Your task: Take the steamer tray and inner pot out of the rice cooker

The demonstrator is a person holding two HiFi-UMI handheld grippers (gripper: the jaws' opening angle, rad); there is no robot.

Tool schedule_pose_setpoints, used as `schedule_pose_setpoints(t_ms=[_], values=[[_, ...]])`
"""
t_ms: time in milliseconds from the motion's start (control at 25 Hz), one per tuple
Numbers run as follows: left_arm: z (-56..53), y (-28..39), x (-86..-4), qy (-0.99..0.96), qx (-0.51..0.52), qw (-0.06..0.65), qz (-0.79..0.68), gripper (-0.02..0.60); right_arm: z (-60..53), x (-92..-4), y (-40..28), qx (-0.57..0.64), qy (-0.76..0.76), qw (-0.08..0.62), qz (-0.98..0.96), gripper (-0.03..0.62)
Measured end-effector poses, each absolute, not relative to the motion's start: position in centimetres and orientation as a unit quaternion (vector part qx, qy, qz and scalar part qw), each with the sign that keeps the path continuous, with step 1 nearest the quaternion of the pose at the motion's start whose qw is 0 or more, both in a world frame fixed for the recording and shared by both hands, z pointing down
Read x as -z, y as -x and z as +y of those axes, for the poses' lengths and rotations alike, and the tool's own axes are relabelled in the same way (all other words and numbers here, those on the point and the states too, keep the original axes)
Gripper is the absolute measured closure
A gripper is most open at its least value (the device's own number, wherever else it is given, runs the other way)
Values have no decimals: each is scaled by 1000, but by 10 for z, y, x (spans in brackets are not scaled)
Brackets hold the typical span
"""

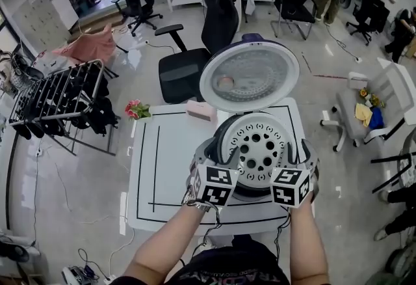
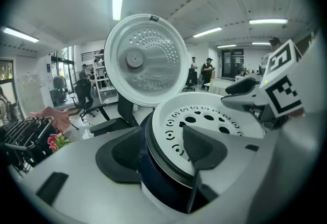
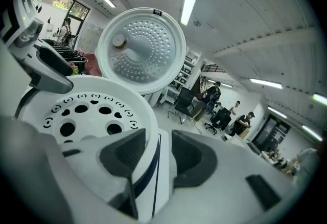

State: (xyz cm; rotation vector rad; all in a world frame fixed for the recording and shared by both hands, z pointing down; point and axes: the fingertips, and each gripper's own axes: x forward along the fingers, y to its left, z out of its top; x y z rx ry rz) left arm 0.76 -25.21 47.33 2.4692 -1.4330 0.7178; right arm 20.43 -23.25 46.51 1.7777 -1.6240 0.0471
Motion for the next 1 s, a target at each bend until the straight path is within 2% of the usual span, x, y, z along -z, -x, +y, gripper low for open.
schedule_pose_setpoints(t_ms=[280, 640, 1000], values=[[-253, -7, -473, -834, -248, 86, -485, 334, -232, -466, -207, -76, -695, 293, -652, 436], [-257, -9, -472, -835, -247, 71, -486, 348, -230, -463, -200, -82, -694, 253, -669, 525], [-260, -16, -465, -843, -235, 56, -481, 359, -226, -442, -208, -70, -714, 207, -665, 530]])
